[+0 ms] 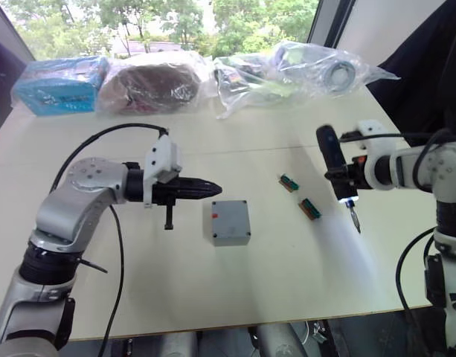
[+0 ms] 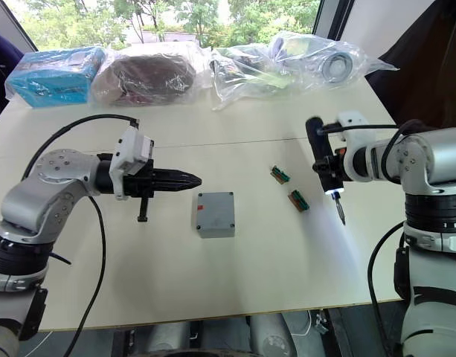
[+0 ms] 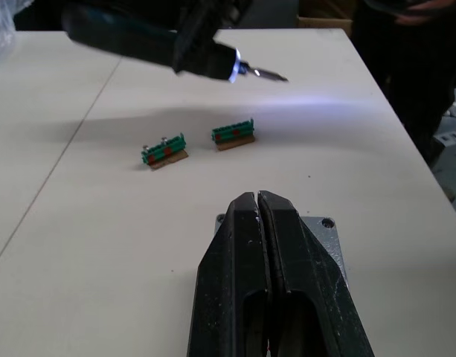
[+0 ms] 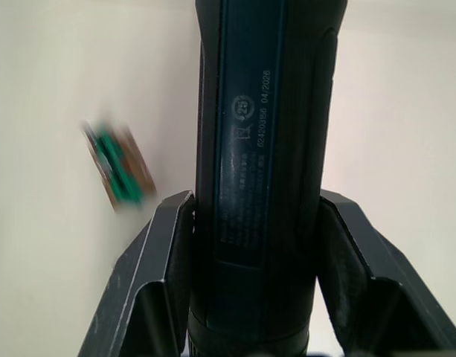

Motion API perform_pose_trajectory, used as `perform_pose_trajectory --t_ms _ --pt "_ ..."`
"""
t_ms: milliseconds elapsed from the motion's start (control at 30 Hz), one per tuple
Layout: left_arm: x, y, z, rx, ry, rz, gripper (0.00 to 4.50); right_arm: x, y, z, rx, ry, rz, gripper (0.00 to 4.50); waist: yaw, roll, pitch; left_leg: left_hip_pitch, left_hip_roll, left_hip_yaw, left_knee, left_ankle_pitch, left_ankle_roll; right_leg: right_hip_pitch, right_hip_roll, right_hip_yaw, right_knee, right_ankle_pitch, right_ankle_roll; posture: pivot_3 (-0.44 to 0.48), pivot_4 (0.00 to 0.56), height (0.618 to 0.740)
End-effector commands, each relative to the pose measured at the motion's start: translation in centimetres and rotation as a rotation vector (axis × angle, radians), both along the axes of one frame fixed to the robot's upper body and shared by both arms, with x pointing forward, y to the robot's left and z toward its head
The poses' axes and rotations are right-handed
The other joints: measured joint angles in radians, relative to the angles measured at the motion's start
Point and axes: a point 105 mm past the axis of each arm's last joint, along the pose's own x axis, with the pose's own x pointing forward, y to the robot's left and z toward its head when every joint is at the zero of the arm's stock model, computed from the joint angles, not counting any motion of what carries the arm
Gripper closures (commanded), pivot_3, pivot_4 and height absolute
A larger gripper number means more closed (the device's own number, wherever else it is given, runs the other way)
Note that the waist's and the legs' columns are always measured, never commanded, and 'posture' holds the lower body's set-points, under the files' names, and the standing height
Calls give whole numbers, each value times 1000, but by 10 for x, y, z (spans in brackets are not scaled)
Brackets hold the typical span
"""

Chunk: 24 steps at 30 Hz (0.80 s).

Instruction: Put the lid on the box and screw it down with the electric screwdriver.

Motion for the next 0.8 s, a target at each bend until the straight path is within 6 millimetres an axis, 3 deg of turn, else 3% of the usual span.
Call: perform_pose_trajectory --t_ms 33,267,333,433,500,667,800 --pt "-11 -2 18 -33 -45 -33 4500 4 -17 -4 -38 2 -48 2684 2 0 0 0 0 0 1 0 0 0 0 0 0 0 0 0 150 740" --pt "-17 -4 20 -33 -37 -42 4500 8 -20 -35 -42 84 -48 2684 7 -1 0 2 0 0 4 0 0 3 1 0 1 0 0 0 150 740" --pt "-18 -4 20 -28 -36 -41 4500 10 -21 -37 -36 88 -56 1725 7 -1 -1 3 0 0 6 0 0 5 1 0 1 0 0 0 150 740" --pt "-17 -3 19 -19 -35 -35 4500 14 -23 -34 -34 65 -61 671 7 -1 -1 3 0 0 8 0 0 6 0 1 1 2 0 0 150 740" --pt "-14 0 17 -8 -27 -13 4500 16 -21 -22 -34 18 -39 46 7 -1 -1 3 0 0 10 0 0 7 0 1 1 2 1 0 150 740" --pt "3 20 0 52 -8 97 4500 22 0 30 -114 -231 136 46 7 1 1 2 0 1 12 0 0 7 0 1 2 3 2 0 150 740" --pt "9 30 -25 103 32 134 4500 11 41 54 -86 -401 359 46 5 1 1 2 1 0 11 0 0 5 1 1 2 3 2 0 150 740"
